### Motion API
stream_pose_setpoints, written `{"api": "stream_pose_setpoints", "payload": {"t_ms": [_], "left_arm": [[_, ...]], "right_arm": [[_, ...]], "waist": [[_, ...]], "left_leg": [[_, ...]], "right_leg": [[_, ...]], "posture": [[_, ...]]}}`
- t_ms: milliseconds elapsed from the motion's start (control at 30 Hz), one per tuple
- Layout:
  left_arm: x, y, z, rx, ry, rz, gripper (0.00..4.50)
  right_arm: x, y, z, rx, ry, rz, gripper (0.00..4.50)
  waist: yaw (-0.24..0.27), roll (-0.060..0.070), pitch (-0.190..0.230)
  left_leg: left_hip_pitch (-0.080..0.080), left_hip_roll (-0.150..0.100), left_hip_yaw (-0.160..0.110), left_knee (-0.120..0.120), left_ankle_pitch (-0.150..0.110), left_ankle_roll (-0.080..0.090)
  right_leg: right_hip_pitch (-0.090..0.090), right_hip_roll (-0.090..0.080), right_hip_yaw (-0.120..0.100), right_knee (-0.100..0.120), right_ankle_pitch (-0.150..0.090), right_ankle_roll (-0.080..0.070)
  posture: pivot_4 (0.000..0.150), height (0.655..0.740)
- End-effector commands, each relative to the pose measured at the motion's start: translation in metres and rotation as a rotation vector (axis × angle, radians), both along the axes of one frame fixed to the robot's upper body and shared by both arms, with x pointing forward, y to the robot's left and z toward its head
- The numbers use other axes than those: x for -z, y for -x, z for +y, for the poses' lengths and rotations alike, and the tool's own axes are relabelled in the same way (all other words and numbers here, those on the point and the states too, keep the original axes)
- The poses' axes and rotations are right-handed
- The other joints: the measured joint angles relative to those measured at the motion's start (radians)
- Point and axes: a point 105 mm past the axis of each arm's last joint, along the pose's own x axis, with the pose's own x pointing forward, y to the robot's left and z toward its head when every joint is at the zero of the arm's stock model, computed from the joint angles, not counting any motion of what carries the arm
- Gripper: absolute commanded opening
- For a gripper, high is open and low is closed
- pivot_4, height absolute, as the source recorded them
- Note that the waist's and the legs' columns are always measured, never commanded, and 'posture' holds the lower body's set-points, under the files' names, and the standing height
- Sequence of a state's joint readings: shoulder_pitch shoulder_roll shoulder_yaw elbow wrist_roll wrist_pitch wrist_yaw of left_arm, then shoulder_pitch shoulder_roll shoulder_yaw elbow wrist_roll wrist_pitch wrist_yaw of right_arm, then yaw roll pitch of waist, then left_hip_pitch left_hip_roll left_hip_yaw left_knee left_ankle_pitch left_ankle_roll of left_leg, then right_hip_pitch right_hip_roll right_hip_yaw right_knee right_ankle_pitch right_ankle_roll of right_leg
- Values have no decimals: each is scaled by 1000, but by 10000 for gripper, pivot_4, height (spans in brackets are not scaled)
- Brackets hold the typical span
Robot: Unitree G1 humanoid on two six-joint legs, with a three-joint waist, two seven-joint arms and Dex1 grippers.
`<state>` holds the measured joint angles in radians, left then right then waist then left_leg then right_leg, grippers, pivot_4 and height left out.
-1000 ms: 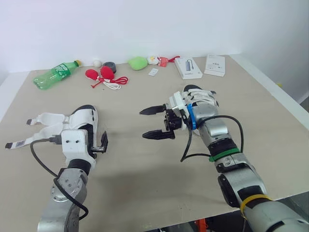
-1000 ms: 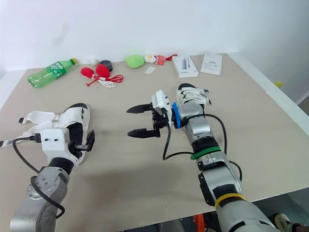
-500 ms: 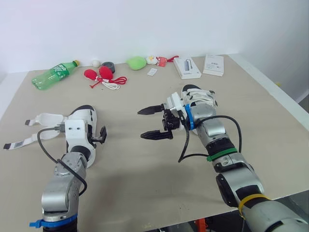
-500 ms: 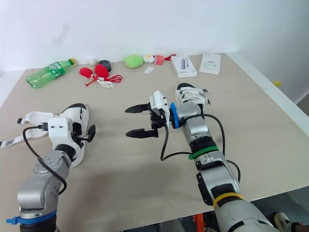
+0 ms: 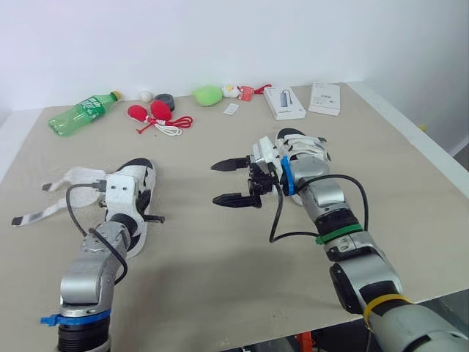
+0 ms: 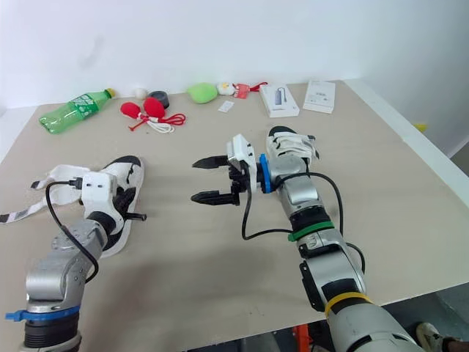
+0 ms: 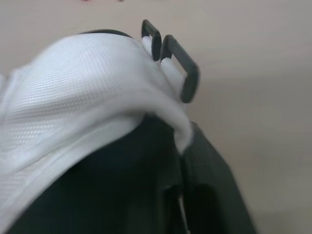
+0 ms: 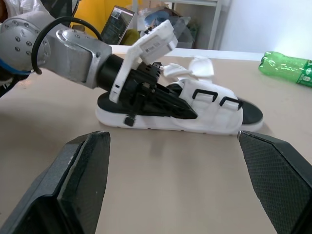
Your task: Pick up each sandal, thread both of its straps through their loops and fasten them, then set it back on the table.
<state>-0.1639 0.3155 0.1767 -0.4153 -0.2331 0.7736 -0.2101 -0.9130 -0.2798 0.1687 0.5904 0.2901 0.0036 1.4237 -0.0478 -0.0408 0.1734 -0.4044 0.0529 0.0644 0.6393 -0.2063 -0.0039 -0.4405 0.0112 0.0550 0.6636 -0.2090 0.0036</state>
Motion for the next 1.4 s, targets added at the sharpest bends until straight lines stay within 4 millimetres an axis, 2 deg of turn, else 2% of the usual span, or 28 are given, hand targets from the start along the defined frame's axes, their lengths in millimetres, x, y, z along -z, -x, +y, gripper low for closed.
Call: {"api": "stream_pose_setpoints", "payload": {"t_ms": [33,133,233,400,533,767,1233,1300,1333,1367,1400], "left_arm": [[-22,9,-27,251,-116,-112,524],[-22,31,-57,583,-262,-168,524],[-18,43,-65,764,-354,-197,524],[-18,57,-76,978,-419,-236,524],[-8,73,-87,1144,-471,-238,524],[3,93,-95,1264,-476,-241,524],[5,95,-98,1239,-437,-213,524],[2,94,-97,1235,-439,-218,6778],[1,94,-97,1237,-435,-213,8382],[-1,94,-96,1239,-434,-210,15525],[-3,94,-94,1243,-424,-193,17987]], "right_arm": [[-19,2,-4,-9,-39,-52,45000],[-24,4,-10,-9,-45,-58,45000],[-25,7,-17,6,-49,-59,45000],[-21,18,-23,15,-50,-45,45000],[-13,29,-30,16,-25,-27,45000],[-9,35,-42,59,-9,-13,45000],[-4,31,-49,76,16,-9,45000],[-3,31,-48,69,21,-7,45000],[-3,31,-49,66,23,-6,45000],[-2,31,-49,63,23,-6,45000],[-2,31,-49,61,25,-6,45000]], "waist": [[0,0,0],[0,0,0],[1,0,0],[2,0,0],[2,0,0],[2,0,0],[1,0,0],[2,0,0],[1,0,0],[1,0,0],[1,0,0]], "left_leg": [[0,0,0,0,0,0],[-1,0,0,-1,0,-2],[-1,0,1,-1,0,-3],[-1,0,1,-2,-1,-4],[-2,0,1,-3,-1,-4],[-1,0,1,-3,-1,-4],[-1,1,0,-3,-1,-4],[0,1,0,-2,-1,-4],[0,1,0,-2,-1,-4],[0,1,1,-2,-1,-4],[0,1,1,-2,-1,-4]], "right_leg": [[0,0,0,0,0,0],[-1,-1,0,0,-1,-1],[-1,-2,0,0,-2,-2],[-2,-3,0,0,-4,-2],[-2,-2,-1,0,-5,-2],[-2,-1,-1,0,-5,-2],[-2,-1,-1,0,-5,-2],[-2,-1,-2,0,-5,-2],[-2,-1,-1,0,-5,-2],[-1,0,-1,0,-5,-2],[-2,0,-1,0,-5,-2]], "posture": [[1500,7400],[1500,7400],[1500,7400],[1500,7400],[1500,7400],[1500,7400],[1500,7400],[1500,7400],[1500,7400],[1500,7400],[1500,7400]]}}
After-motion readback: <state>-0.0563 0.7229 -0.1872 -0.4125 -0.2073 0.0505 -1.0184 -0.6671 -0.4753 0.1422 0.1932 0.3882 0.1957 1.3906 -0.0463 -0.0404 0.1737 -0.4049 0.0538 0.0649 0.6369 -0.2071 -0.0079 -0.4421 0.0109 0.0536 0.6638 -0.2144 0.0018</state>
